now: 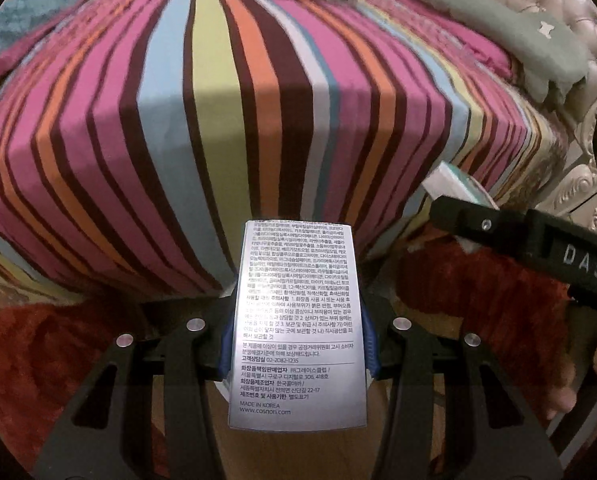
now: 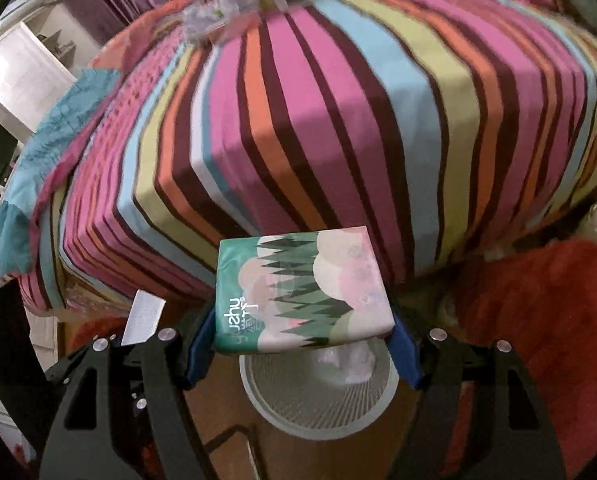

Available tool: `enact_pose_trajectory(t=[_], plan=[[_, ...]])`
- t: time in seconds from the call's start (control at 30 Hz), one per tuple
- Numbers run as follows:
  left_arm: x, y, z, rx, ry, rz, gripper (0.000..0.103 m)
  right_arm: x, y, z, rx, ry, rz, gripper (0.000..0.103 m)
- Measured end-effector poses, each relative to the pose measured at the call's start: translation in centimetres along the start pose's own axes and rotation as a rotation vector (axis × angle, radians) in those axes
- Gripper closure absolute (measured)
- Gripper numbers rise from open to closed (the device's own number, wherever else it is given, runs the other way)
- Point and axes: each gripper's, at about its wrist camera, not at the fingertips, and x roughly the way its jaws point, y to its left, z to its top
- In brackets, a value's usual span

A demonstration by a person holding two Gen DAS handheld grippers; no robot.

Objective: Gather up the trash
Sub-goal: 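Carry the leaflet and tissue pack down over the wastebasket, then open both tools to drop the leaflet and tissue pack into the wastebasket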

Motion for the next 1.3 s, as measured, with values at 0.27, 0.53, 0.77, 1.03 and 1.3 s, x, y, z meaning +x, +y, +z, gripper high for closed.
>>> enact_pose_trajectory(t=[0.27,0.53,0.77,1.03,1.3], plan=[[3.2,-0.9,-1.2,0.038,0.105,0.000,0.056,2.4,-1.4,-0.7,0.067,0.093,-0.006,0.035],[6.0,-0.5,-1.4,-0.006,0.203,-0.011,0.056,4.8,-2.2,-1.1,0.107,0.172,-0.027,0.035],[8.9,0.6,-1.7,-0.081,0.296,-0.013,0.056,7.6,-2.2,-1.6,0.146,0.267,-0.031,0.035],[11.4,1.9,-2.6,-0.136,0.374,-0.021,0.056,10.4,-3.4,-2.5,0.202,0.355,-0.051,0.035],[13.7,2.7,-3.4,-0.184,0.453,-0.013,0.056,13.0,-3.7,-3.2,0.220,0.426,-0.072,0.035]])
